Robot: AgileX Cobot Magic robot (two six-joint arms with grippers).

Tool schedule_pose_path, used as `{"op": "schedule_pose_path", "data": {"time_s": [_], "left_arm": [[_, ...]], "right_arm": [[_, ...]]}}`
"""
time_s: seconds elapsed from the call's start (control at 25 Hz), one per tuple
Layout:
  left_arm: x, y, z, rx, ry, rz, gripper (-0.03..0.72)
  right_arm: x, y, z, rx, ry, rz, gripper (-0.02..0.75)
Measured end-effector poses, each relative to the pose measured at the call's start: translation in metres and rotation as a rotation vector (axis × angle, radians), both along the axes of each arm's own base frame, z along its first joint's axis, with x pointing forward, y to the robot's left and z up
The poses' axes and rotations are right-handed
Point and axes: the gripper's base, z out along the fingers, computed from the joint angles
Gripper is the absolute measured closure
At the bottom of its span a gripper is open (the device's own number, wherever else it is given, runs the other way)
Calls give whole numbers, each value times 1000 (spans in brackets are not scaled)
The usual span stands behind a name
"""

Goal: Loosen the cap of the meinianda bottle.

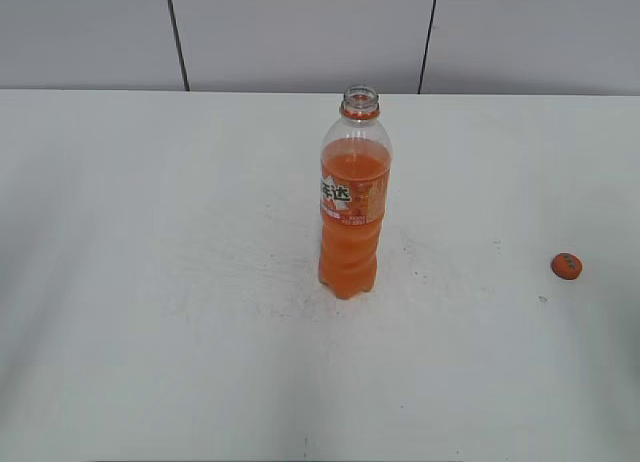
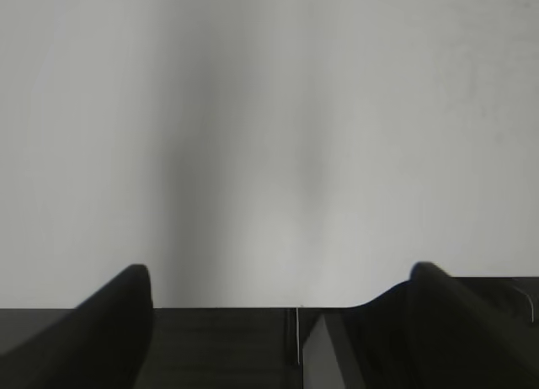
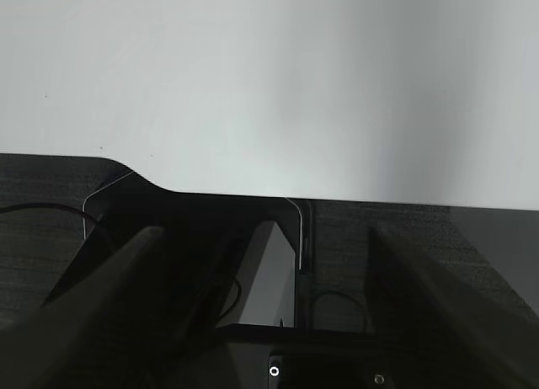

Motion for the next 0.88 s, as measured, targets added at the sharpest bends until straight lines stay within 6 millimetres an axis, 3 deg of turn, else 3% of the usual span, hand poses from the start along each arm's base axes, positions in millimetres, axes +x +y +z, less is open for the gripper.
{"op": "schedule_pose_path", "data": {"time_s": [0.2,0.36,0.52,0.88], "left_arm": [[-66,11,7,-14,-229,-13,132],[-103,17,-7,-7,-360,-49,137],[-128,20,-25,-2,-473,-76,138],[-160,22,-29,-53,-750,-100,148]], "right_arm": [[-47,1,-1,-9,-151,-2,190],[-75,2,-9,-27,-276,8,190],[-98,2,-18,-57,-414,42,190],[-138,2,-20,-127,-799,69,190]]}}
